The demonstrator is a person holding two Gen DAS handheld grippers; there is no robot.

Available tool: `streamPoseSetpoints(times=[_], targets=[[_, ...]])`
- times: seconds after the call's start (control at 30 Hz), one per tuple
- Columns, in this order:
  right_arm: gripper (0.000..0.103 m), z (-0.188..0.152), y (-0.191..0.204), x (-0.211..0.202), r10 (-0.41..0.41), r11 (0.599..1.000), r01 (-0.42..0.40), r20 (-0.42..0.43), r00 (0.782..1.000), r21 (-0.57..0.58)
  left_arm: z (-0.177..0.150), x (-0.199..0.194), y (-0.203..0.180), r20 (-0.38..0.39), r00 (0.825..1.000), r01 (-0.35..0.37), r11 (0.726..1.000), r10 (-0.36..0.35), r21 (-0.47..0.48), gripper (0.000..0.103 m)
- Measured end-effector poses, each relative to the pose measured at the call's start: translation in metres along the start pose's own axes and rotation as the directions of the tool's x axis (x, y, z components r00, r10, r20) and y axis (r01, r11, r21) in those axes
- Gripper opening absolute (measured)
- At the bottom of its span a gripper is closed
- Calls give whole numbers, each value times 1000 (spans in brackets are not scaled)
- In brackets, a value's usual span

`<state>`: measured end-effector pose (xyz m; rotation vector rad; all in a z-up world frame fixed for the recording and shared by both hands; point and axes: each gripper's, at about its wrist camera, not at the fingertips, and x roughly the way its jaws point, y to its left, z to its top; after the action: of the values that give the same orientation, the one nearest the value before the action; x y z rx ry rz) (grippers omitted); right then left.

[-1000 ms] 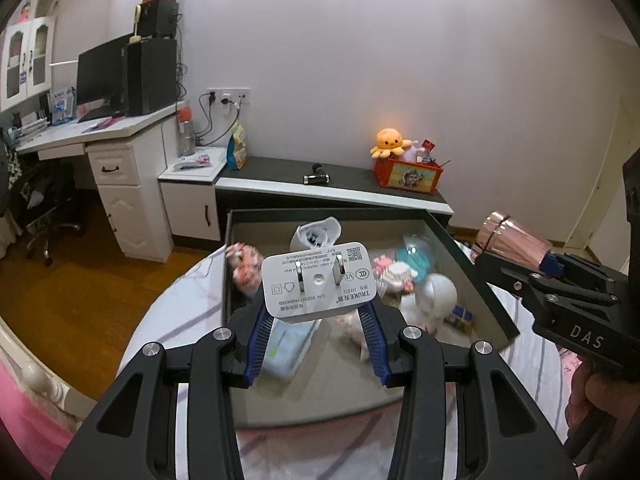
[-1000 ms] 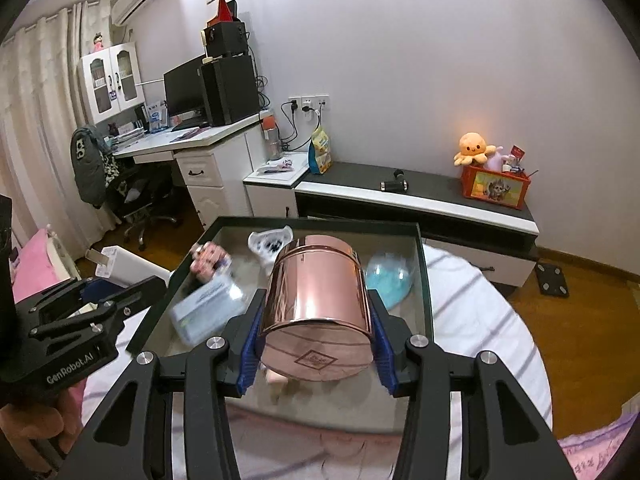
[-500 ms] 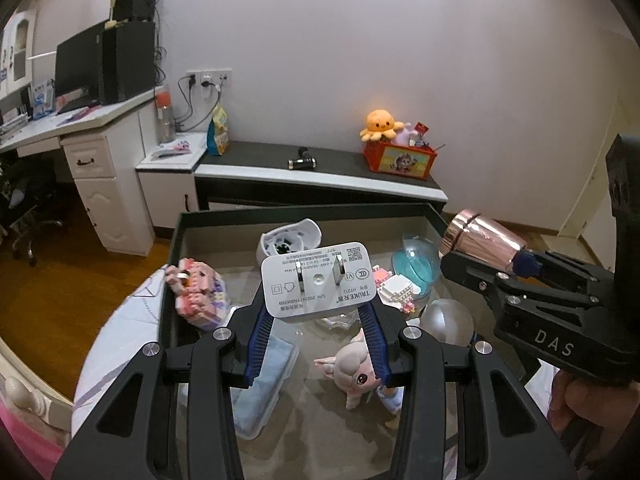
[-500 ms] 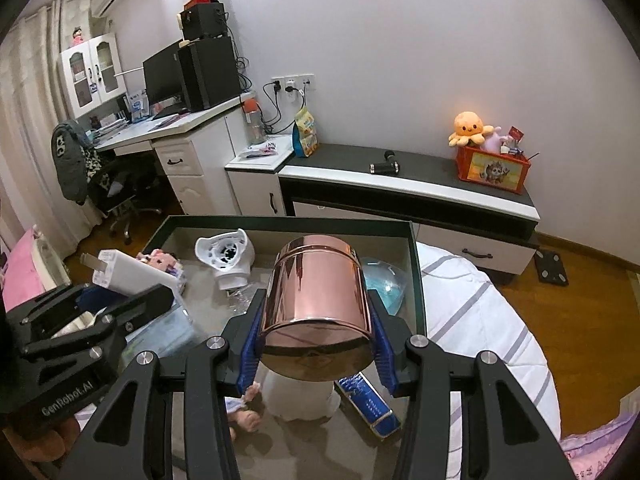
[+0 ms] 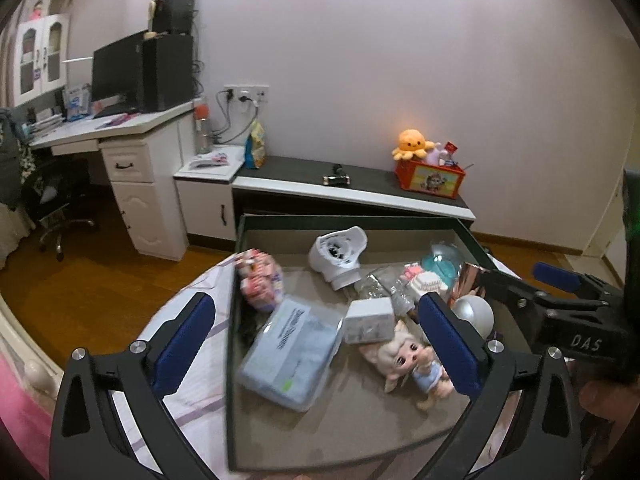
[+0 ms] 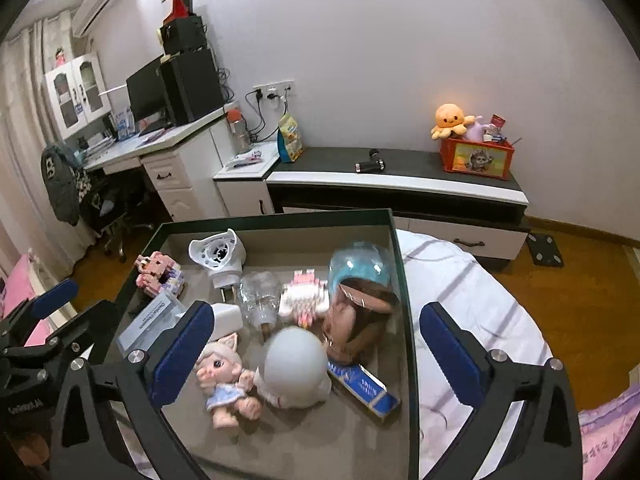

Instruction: Organize rigid objects

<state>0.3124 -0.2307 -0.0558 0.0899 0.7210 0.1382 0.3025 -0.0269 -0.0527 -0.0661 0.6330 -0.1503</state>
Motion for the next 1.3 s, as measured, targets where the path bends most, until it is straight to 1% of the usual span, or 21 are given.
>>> streamPoseSetpoints(times=[0.23, 0.5, 0.7, 1.0, 1.3], targets=[[103, -16, 3, -33, -10, 1000, 10, 21, 1000, 25, -14, -40, 8, 24, 1000, -20, 1000, 20, -19, 103], [103, -32, 23, -86, -11, 1000, 10, 89, 996, 9, -25, -92, 6, 74, 996, -40, 999, 40, -8, 103], [103, -49, 37, -124, -6, 1000, 7, 128, 992, -10, -39, -133, 2, 116, 992, -45, 999, 46, -15, 103], [103, -83, 54, -175, -21, 999, 28, 177, 984, -37, -73, -181, -1, 150, 986, -71, 997, 74, -28, 103], [103, -119, 58, -237, -50, 997, 61, 251, 967, -39, -108, -231, -8, 177, 981, -71, 996, 78, -44, 103]])
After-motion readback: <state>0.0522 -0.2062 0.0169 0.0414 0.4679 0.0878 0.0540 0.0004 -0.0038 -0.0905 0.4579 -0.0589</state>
